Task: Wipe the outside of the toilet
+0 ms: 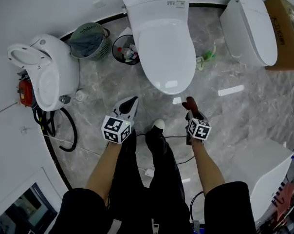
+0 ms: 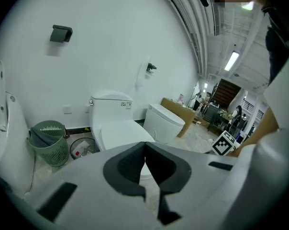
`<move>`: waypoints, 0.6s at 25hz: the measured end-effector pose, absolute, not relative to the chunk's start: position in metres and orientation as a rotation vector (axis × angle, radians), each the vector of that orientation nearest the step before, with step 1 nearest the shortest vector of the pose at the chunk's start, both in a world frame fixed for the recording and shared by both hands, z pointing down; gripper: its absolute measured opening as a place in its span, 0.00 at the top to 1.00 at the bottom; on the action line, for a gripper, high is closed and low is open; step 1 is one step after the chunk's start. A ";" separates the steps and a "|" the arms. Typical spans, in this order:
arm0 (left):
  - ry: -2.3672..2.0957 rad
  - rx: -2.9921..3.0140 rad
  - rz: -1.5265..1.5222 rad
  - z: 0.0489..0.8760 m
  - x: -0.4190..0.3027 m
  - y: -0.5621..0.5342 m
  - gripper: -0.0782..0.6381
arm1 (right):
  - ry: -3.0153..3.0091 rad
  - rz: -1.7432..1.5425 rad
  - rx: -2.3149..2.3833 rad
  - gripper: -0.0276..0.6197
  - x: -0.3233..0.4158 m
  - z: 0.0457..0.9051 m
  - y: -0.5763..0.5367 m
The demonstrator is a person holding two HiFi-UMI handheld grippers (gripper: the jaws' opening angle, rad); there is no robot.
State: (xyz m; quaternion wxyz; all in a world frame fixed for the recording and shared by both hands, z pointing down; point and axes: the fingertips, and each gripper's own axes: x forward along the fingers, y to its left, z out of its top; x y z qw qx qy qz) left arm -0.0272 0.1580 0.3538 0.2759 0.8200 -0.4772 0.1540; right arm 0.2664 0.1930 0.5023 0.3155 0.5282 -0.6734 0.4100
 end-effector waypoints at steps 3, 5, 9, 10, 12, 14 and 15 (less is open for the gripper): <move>-1.296 2.195 0.422 0.320 -0.021 0.174 0.89 | -1.784 1.155 1.381 0.77 0.259 0.459 0.208; -1.292 2.202 0.447 0.299 -0.019 0.184 0.89 | -1.808 1.168 1.359 0.77 0.249 0.431 0.217; -1.285 2.265 0.456 0.251 -0.024 0.187 0.89 | -1.898 1.145 1.336 0.77 0.212 0.372 0.220; -1.288 2.287 0.449 0.238 -0.027 0.184 0.89 | -1.926 1.142 1.344 0.77 0.202 0.356 0.216; -1.299 2.333 0.436 0.211 -0.034 0.179 0.89 | -1.987 1.126 1.375 0.77 0.182 0.321 0.203; -1.306 2.368 0.419 0.186 -0.041 0.177 0.89 | -2.046 1.102 1.414 0.77 0.165 0.285 0.195; -1.307 2.381 0.403 0.175 -0.043 0.178 0.89 | -2.074 1.081 1.431 0.77 0.159 0.267 0.192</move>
